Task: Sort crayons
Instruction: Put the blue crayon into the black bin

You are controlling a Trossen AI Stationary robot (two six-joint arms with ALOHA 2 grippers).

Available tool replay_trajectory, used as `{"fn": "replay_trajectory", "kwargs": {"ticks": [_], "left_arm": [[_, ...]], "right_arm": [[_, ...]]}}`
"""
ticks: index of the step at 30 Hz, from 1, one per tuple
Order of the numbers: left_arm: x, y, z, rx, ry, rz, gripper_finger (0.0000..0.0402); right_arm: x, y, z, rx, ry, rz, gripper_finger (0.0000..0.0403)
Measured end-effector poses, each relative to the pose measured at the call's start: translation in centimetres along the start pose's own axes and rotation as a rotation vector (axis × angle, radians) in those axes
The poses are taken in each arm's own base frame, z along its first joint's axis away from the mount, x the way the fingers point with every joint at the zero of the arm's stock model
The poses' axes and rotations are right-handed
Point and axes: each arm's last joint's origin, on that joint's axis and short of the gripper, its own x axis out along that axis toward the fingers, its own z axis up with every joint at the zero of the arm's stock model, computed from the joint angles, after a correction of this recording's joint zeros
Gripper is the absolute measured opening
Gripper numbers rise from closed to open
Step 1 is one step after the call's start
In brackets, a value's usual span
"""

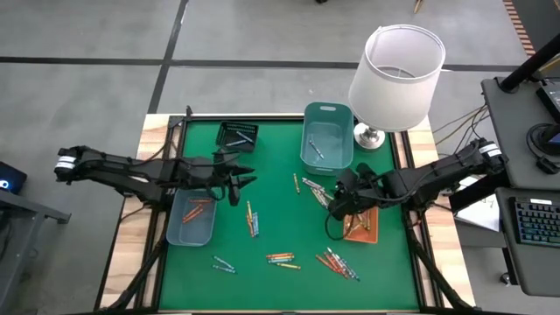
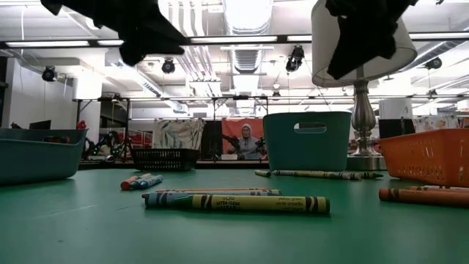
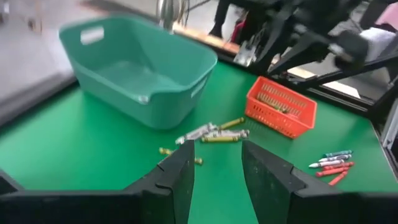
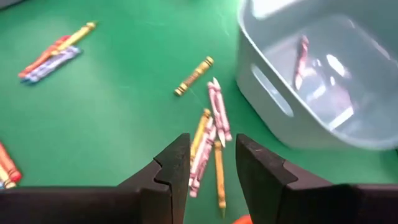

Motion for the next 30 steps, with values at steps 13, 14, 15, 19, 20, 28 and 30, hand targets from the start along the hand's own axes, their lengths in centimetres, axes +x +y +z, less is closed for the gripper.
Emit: {"fn": "replay_trajectory", "kwargs": {"ticks": [13,14,15,19,20,28,30], "left_arm": [[3.1,-1.3,-1.1,-0.262,0.213,0.103,0.0116],[3.3,-1.6,-1.1,-0.278,0.245,0.120,0.0116],[3.5,-2.0,-1.0,-0.292,0.273,0.133,0.0116],[4.1,-4.1,-0.3,-0.329,0.379,0.182,0.0116],[4.4,-4.6,-0.2,-0.336,0.404,0.197,0.0116],[5.8,-8.1,-0.1,-0.364,0.665,0.309,0.0116],[6.0,-8.8,-0.2,-0.361,0.701,0.344,0.0116]], "right_arm": [[-0.2,0.6,0.7,-0.278,-0.073,0.055,0.0113],[-0.2,0.6,0.7,-0.285,-0.074,0.055,0.0113],[-0.2,0.6,0.7,-0.293,-0.074,0.055,0.0113],[-0.2,0.6,0.7,-0.353,-0.076,0.053,0.0113],[-0.2,0.6,0.7,-0.370,-0.076,0.052,0.0113],[0.0,0.7,0.7,-0.476,-0.101,0.061,0.0111],[0.0,0.8,0.8,-0.488,-0.111,0.067,0.0111]]}}
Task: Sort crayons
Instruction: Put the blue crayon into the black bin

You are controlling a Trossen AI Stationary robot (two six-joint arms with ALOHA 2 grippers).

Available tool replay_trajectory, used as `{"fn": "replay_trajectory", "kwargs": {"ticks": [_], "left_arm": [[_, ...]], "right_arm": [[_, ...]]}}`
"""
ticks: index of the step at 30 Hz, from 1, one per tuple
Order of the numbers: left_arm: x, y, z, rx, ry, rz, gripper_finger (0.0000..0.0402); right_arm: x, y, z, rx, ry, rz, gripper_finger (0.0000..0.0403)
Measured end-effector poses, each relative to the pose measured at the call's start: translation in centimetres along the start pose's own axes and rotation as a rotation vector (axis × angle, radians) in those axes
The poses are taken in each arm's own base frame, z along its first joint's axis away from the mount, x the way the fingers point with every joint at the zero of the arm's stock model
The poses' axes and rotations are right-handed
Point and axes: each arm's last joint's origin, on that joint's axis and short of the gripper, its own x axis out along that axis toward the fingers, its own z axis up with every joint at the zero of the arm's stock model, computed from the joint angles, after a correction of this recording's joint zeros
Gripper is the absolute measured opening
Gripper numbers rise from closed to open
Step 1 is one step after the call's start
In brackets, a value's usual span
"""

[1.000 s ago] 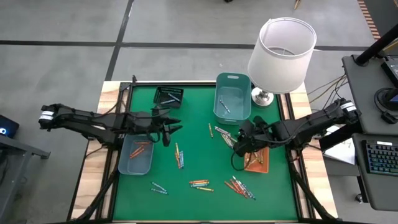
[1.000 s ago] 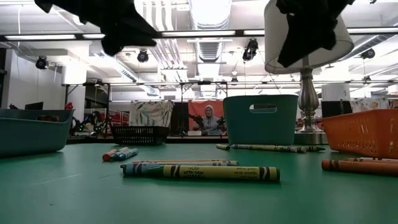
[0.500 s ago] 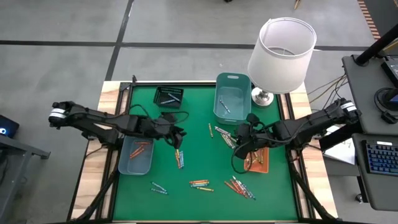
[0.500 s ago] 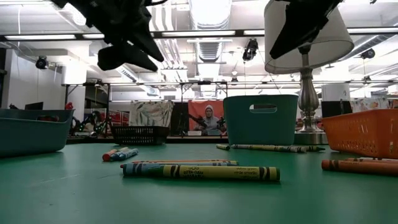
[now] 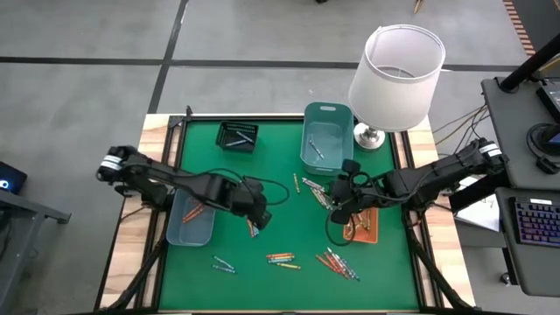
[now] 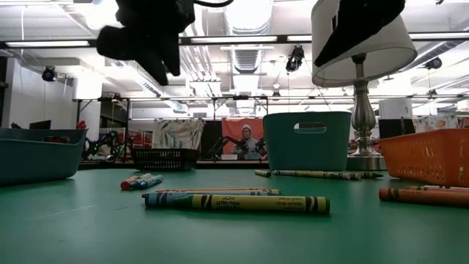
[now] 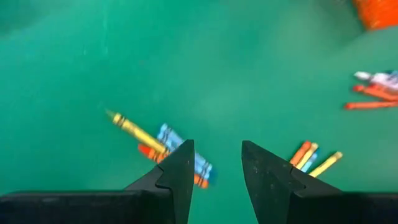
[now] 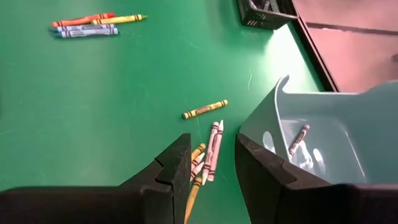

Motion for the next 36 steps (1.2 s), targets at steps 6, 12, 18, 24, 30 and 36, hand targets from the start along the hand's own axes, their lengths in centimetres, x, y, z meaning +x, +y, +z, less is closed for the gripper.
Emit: {"fn": "replay_trajectory", "kwargs": {"ticks": [6,12,18,24,30,36], "left_arm": [[0.8,-1.7,-1.8,-0.036,0.062,0.032,0.0116],[1.1,-2.5,-4.7,0.025,0.207,0.039,0.0116],[0.1,-3.4,-8.4,0.493,0.307,-0.053,0.0116],[-0.3,-3.6,-11.1,0.841,0.257,-0.053,0.0116],[0.8,-2.8,-12.6,0.884,0.270,-0.020,0.0116],[1.7,-1.9,-14.3,0.922,0.259,0.007,0.0116]], "right_arm": [[-0.1,0.0,0.0,0.002,0.000,0.008,0.0111],[0.0,0.1,0.0,0.013,-0.001,0.036,0.0111],[0.0,0.2,0.4,0.033,-0.037,0.044,0.0111],[0.0,0.2,0.4,0.065,-0.034,0.044,0.0111],[0.0,0.2,0.4,0.100,-0.033,0.045,0.0111],[0.0,0.2,0.4,0.114,-0.033,0.045,0.0111]]}}
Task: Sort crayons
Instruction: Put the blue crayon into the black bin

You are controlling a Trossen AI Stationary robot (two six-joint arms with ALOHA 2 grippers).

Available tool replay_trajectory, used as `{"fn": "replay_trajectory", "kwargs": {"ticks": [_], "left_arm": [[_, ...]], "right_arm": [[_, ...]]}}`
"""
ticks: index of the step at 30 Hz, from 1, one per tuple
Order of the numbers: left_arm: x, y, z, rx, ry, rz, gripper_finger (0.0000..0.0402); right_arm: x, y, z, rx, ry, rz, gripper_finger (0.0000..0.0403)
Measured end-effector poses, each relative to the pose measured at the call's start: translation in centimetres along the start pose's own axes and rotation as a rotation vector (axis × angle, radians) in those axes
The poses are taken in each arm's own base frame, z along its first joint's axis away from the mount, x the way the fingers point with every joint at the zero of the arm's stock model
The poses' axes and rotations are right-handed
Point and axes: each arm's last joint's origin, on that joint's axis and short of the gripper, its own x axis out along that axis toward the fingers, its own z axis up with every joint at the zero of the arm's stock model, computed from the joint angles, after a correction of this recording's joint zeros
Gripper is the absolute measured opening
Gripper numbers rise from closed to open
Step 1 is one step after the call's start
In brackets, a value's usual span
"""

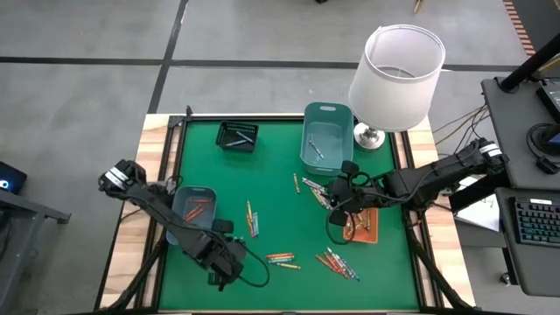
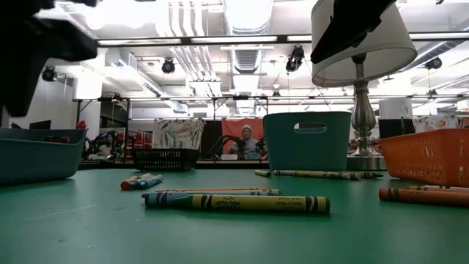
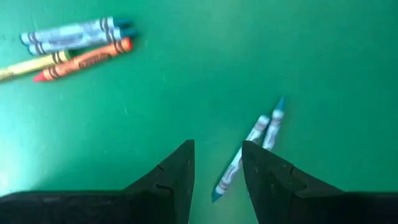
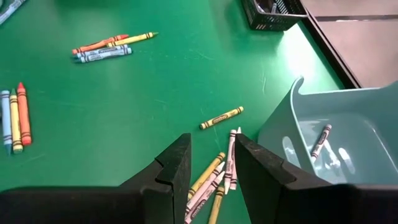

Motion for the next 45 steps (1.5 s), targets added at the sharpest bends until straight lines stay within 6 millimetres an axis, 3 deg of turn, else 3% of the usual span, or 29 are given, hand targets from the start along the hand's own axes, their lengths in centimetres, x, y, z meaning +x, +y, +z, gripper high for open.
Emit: {"fn": "replay_trajectory", "kwargs": {"ticks": [11,20,26,34,45], "left_arm": [[2.2,-0.5,-1.6,0.023,0.005,-0.031,0.0116],[2.6,-1.8,-3.1,0.077,0.014,-0.048,0.0116],[3.0,-1.7,-3.5,0.091,0.019,-0.045,0.0118],[3.6,-1.6,-3.8,0.102,0.010,-0.048,0.0150],[4.3,-1.4,-4.0,0.095,-0.017,-0.038,0.0146]], "right_arm": [[0.0,0.0,0.1,0.048,-0.012,0.004,0.0111],[0.0,0.1,0.4,0.065,-0.040,0.014,0.0111],[0.0,0.1,0.5,0.091,-0.043,0.015,0.0111],[0.0,0.1,0.5,0.094,-0.043,0.015,0.0111],[0.0,0.1,0.5,0.094,-0.043,0.015,0.0111]]}}
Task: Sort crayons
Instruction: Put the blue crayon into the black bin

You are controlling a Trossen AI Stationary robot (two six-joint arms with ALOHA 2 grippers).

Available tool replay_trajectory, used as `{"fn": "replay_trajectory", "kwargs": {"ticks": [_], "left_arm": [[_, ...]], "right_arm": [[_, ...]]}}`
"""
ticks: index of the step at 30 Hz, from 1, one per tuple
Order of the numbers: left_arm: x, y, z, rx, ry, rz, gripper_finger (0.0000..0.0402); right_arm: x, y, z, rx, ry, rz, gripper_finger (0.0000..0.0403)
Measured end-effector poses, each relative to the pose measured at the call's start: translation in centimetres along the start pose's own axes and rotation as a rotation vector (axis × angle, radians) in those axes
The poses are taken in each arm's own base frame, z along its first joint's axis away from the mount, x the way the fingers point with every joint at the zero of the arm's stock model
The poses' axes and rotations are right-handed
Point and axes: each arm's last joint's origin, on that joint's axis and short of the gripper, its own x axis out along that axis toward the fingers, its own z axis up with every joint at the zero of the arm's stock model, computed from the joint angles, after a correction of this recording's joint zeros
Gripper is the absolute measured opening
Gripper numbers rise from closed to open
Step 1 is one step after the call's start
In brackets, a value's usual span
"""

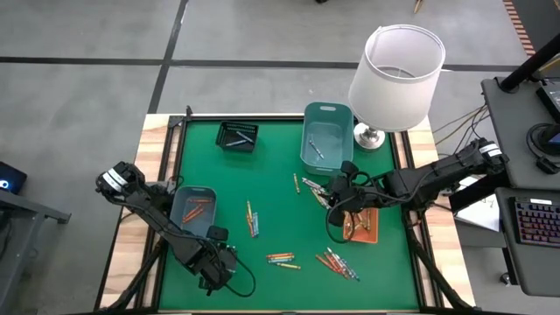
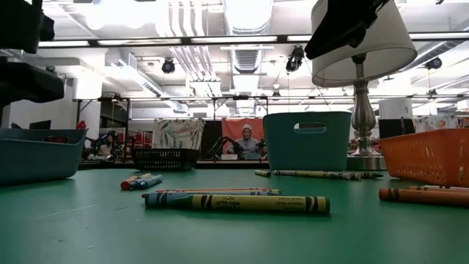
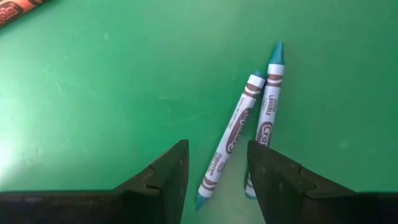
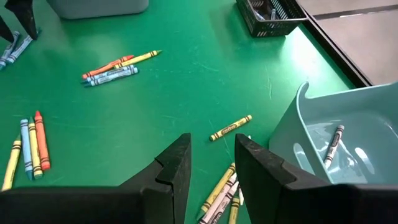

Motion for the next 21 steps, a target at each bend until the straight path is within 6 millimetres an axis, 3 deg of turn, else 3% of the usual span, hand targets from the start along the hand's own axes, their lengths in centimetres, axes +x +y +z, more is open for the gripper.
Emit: {"fn": "replay_trajectory", "kwargs": {"ticks": [21], "left_arm": [[0.75,0.36,-0.41,0.015,-0.010,0.022,0.0146]], "right_arm": [[0.00,0.00,0.00,0.000,0.000,0.000,0.0111]]}}
